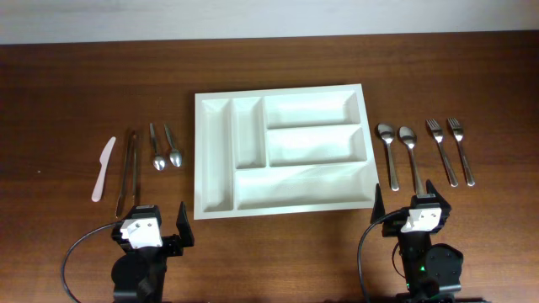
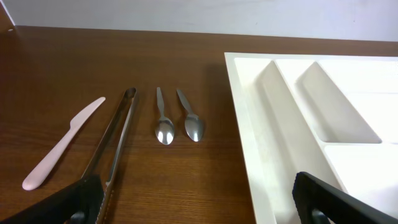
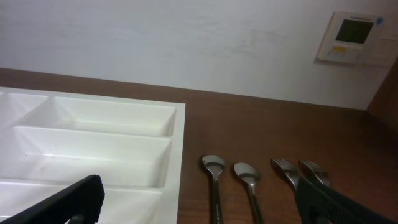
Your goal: Pack container
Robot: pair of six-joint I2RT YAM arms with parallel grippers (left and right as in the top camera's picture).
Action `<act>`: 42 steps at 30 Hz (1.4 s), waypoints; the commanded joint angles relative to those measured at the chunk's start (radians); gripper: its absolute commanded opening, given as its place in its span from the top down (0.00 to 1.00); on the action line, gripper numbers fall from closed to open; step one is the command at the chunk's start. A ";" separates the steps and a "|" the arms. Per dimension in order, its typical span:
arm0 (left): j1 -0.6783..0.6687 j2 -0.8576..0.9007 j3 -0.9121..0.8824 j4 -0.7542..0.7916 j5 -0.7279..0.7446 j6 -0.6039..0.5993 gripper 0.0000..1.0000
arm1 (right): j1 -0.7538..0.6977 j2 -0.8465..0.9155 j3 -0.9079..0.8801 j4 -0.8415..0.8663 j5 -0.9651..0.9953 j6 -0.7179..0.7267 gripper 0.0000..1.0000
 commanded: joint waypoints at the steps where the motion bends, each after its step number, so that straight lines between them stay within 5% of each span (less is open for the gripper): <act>1: 0.007 -0.010 -0.011 0.004 0.011 0.016 0.01 | 0.008 -0.008 -0.006 -0.006 -0.002 -0.006 0.01; 42: 0.007 -0.010 -0.011 0.004 0.011 0.016 0.01 | 0.009 -0.008 -0.006 0.014 -0.003 -0.006 0.01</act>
